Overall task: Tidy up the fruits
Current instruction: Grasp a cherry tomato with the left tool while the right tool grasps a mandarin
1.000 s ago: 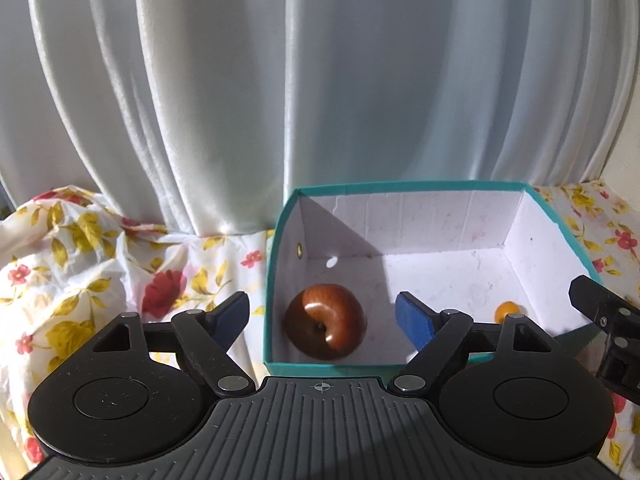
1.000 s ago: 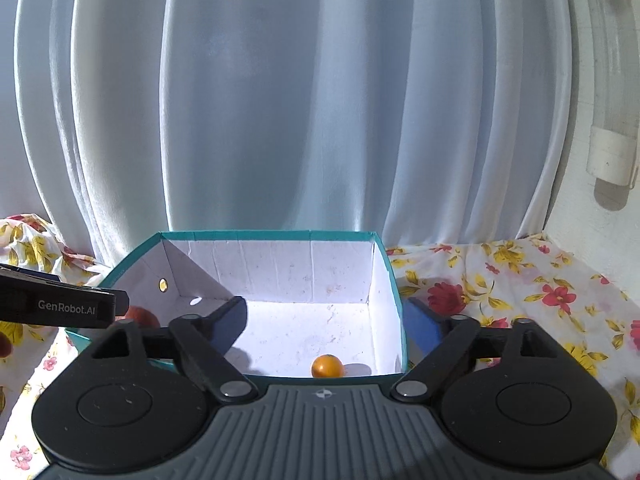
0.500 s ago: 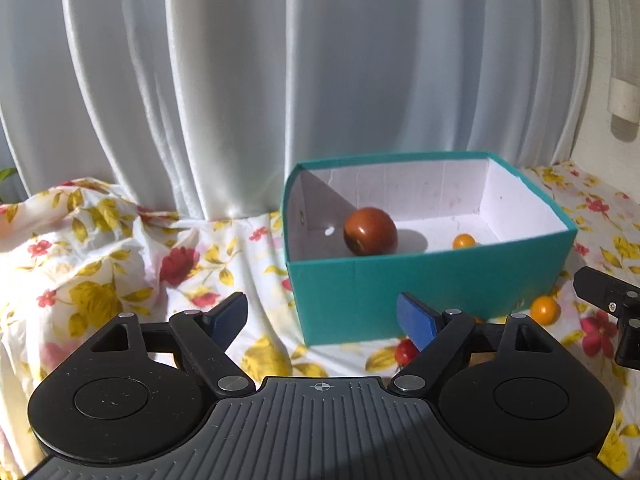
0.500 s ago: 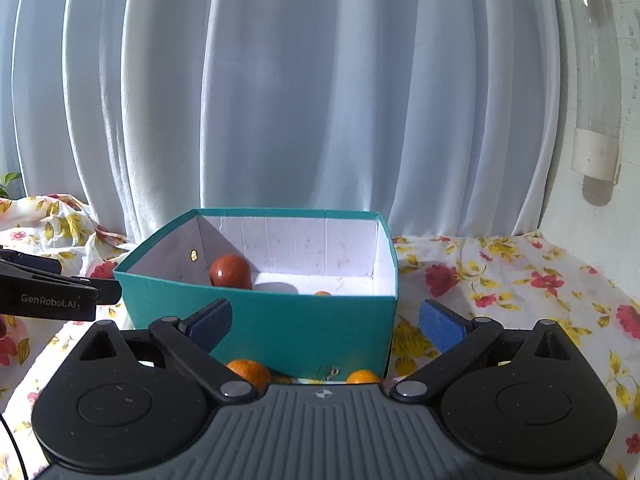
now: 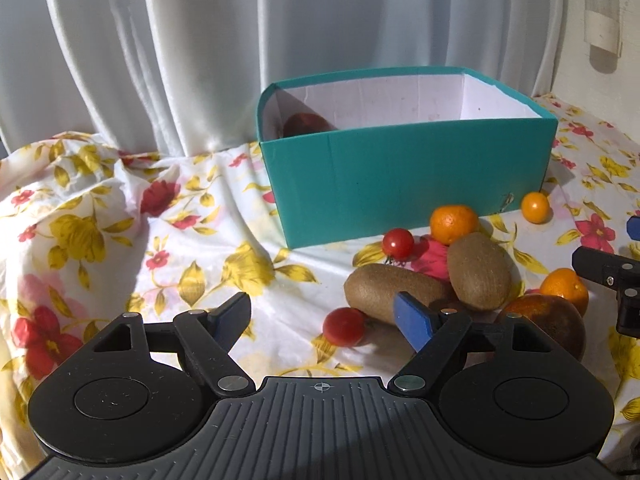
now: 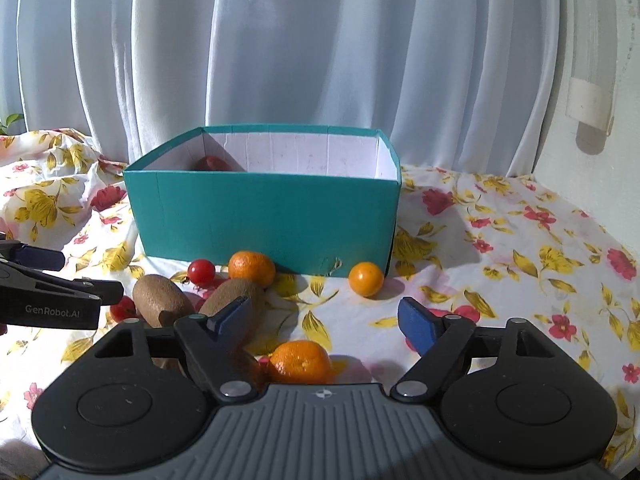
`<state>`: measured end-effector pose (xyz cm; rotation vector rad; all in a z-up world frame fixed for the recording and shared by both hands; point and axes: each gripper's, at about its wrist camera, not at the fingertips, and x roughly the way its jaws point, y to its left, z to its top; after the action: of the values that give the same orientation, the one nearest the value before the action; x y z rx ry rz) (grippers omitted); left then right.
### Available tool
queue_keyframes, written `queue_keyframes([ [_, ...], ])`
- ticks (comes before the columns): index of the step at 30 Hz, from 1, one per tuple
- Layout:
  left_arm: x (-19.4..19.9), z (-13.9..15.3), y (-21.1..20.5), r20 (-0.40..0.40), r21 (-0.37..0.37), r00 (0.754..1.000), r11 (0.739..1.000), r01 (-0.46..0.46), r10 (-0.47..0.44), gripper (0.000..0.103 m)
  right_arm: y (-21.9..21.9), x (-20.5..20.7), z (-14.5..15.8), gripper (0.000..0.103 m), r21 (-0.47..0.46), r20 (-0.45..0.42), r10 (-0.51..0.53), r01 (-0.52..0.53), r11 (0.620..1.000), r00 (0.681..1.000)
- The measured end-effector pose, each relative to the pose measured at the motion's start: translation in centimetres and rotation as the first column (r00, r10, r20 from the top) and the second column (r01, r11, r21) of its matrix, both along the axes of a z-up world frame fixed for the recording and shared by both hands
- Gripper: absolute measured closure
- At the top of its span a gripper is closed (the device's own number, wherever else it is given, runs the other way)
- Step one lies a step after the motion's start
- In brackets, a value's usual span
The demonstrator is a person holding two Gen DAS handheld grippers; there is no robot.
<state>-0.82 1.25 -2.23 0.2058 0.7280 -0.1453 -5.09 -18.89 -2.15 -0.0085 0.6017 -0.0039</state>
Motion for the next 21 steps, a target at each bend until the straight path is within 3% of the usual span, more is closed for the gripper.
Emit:
queue_keyframes([
  [16, 0.8, -2.6, -0.3, -0.054, 0.036, 0.998, 0.999, 0.039, -0.037, 0.025, -0.4, -0.7, -2.7, 0.036, -0.016, -0.128, -0.001, -0.001, 1.0, 0.992],
  [21, 1.3, -3.1, -0.3, -0.064, 0.029, 0.997, 0.998, 0.05, -0.048, 0.027, 0.3, -0.2, -3.1, 0.042, -0.037, -0.13, 0.014, -0.019, 0.999, 0.991],
])
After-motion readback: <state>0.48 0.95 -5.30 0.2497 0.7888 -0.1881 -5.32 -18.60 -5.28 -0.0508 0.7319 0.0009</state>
